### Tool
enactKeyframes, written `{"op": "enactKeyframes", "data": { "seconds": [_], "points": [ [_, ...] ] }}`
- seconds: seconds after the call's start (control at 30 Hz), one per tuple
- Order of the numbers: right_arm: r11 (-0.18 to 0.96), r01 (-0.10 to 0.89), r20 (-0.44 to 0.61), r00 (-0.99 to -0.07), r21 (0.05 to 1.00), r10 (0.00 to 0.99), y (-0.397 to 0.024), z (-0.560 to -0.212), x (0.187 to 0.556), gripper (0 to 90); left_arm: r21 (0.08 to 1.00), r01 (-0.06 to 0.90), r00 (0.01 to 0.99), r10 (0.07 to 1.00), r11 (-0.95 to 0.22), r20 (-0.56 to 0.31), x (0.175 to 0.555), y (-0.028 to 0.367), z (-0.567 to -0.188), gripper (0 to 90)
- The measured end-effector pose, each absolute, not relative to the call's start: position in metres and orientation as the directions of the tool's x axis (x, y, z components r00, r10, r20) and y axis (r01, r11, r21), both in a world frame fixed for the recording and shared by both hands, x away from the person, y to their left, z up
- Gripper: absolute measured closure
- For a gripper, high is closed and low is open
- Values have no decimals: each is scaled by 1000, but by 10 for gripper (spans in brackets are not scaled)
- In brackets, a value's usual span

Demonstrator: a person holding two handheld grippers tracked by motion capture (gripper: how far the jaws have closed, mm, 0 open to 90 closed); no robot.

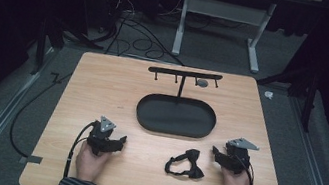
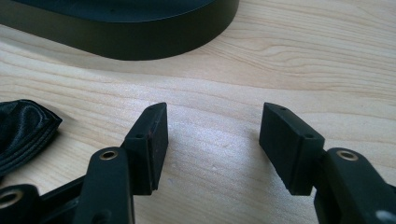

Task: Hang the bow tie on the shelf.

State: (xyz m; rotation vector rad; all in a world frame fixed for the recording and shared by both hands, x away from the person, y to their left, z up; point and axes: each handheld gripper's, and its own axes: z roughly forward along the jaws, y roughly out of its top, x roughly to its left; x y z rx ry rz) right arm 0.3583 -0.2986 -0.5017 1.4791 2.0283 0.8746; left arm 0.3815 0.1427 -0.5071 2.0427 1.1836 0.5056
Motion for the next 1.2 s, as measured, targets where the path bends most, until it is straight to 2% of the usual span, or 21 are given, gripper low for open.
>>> {"op": "enactKeyframes", "data": {
  "seconds": [0.7, 1.2],
  "points": [
    [186, 645, 43, -322, 741, 946, -300, -495, 349, 475, 742, 586, 503, 864, -327, -16, 381, 143, -507, 276],
    [190, 617, 78, -380, 764, 922, -292, -486, 335, 493, 742, 586, 503, 864, -327, -16, 381, 143, -507, 276]
  ]
}}
